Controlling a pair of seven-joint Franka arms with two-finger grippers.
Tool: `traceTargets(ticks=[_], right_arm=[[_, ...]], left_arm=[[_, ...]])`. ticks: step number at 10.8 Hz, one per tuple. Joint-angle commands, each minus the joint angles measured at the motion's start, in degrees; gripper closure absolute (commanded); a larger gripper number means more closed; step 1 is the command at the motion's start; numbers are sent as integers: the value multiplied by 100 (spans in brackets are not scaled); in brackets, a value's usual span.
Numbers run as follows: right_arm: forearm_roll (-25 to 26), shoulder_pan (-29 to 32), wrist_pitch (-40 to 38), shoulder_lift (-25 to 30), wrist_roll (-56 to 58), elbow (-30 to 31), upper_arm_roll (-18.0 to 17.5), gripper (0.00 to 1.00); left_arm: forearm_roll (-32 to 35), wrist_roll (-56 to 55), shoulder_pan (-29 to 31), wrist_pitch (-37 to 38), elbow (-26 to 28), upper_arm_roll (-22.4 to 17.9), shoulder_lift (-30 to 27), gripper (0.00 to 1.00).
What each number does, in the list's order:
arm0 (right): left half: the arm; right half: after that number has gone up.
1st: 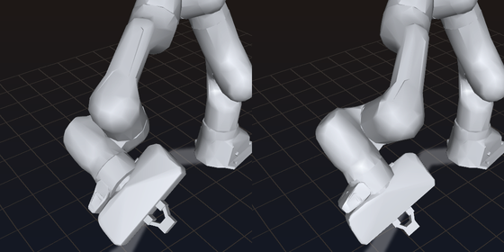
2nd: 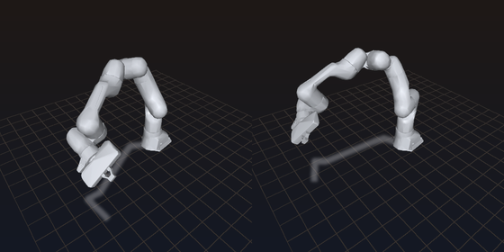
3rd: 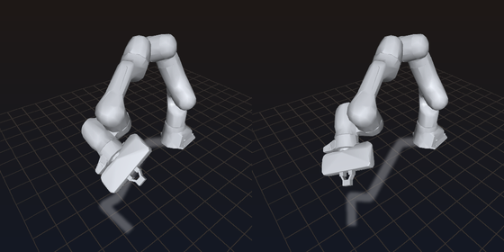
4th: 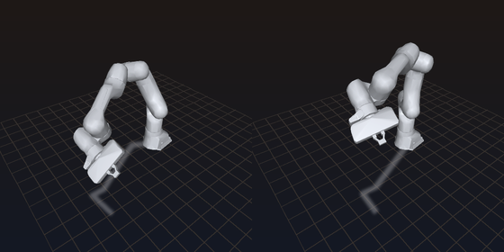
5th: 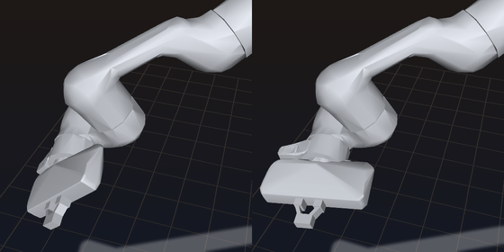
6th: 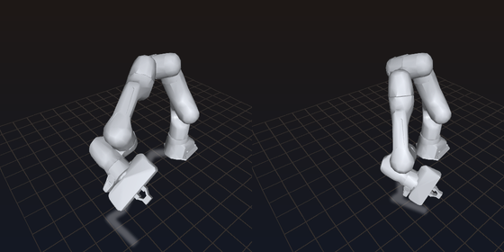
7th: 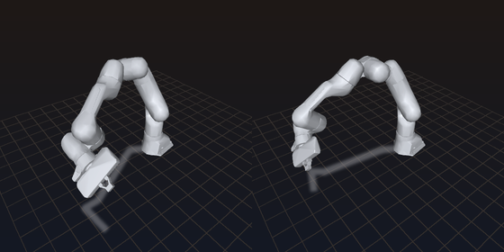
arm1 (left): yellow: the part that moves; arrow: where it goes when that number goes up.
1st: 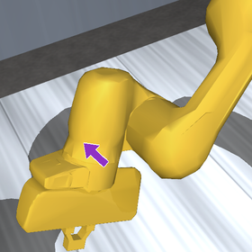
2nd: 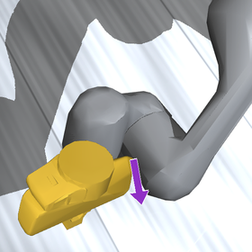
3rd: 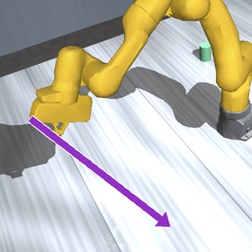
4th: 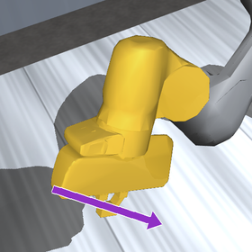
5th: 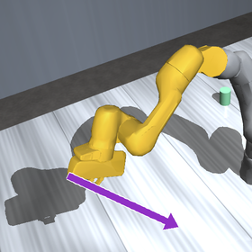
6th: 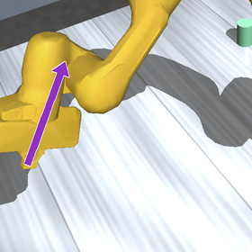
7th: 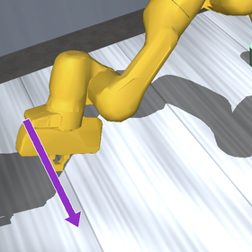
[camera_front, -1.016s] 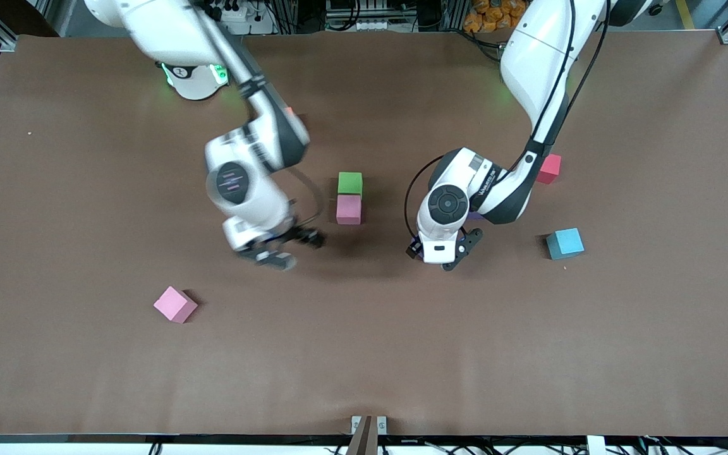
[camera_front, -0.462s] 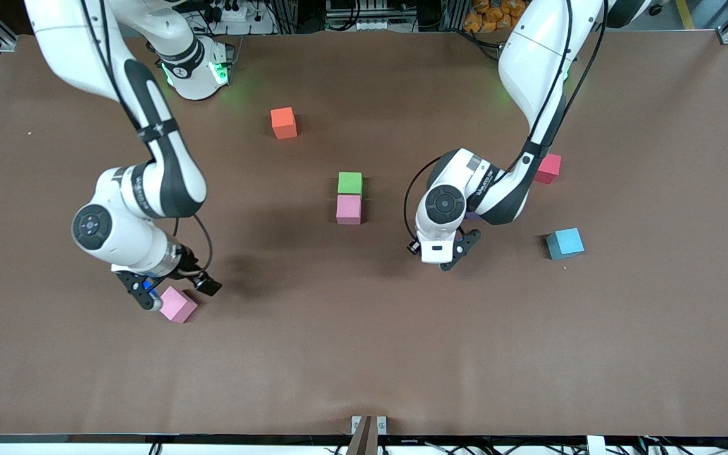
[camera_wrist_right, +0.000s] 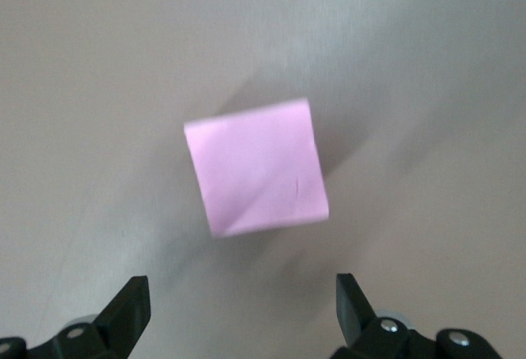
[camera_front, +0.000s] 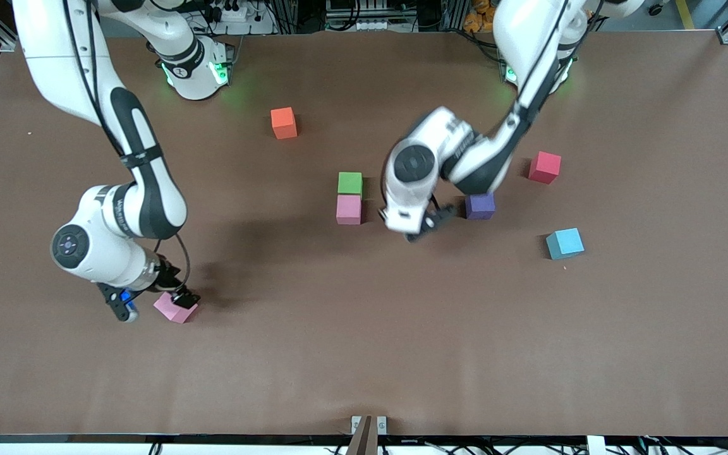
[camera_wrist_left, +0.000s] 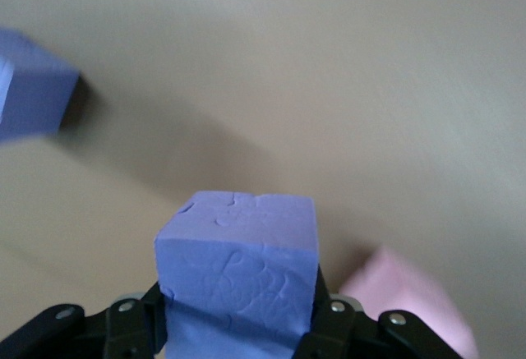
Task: Arrange blocks into number 1
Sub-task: 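Place the purple block beyond the green with the left gripper while the right grasps pink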
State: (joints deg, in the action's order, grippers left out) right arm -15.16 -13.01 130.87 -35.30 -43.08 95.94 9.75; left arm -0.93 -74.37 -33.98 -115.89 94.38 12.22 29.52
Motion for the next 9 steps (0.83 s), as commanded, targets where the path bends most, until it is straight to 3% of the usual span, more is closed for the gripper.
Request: traceTargets(ticks=[1, 2, 5, 9], right_arm=[[-75, 167, -97, -292, 395, -400, -8, 0], [-83, 167, -97, -362, 649, -470, 61, 0], [-83, 185, -97, -442, 827, -541, 106, 0], [-92, 97, -97, -556, 836, -637, 229, 0]], left_arm=[[119, -121, -21, 66, 379, 857, -306, 100], [232, -183, -143, 49, 458, 1113, -297, 100], [915, -166, -1029, -31, 476, 1177, 9, 100], [1103, 9, -1102, -828, 511, 1177, 553, 100]])
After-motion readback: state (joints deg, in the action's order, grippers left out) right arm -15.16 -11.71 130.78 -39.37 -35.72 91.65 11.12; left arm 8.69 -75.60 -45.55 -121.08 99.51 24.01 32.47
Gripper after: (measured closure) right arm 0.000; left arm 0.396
